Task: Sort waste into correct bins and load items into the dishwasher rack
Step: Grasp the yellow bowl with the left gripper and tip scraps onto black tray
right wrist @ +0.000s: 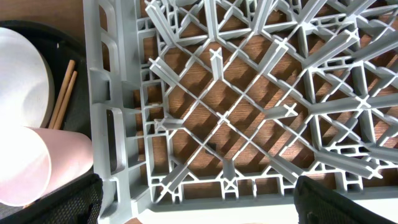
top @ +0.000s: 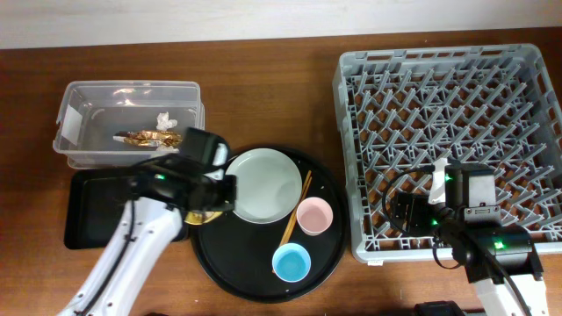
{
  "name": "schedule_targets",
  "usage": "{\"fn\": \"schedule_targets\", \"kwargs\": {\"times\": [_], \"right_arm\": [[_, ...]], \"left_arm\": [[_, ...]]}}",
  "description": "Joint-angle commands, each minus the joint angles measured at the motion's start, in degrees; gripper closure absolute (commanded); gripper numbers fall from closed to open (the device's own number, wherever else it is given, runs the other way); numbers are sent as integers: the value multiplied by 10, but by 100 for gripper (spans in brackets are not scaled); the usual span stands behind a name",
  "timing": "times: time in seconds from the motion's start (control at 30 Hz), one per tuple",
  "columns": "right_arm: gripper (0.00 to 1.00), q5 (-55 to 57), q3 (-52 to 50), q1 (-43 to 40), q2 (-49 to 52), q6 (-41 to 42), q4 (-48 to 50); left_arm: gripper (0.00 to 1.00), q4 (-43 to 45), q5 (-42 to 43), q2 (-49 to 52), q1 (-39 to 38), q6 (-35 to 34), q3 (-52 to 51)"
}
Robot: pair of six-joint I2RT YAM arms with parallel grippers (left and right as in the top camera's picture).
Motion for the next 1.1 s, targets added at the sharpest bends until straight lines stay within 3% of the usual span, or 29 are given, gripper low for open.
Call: {"fn": "schedule_targets", "kwargs": {"times": [0.0,0.23,0.53,0.83,1.07], "right_arm": [[1,-1,10,-4,-1,3,0],[1,-1,10,-4,-1,3,0],[1,-1,10,-4,-1,3,0],[1,-1,10,-4,-1,3,0],[1,-1,10,-4,-1,3,0]], "left_arm": [[100,0,143,-5,109,119,8],[100,4,452,38,343,310,-27],[100,0,677,211,532,339,-44],[100,-21,837,266,568,338,-44],[100,-50,837,266,569,289,-44]]}}
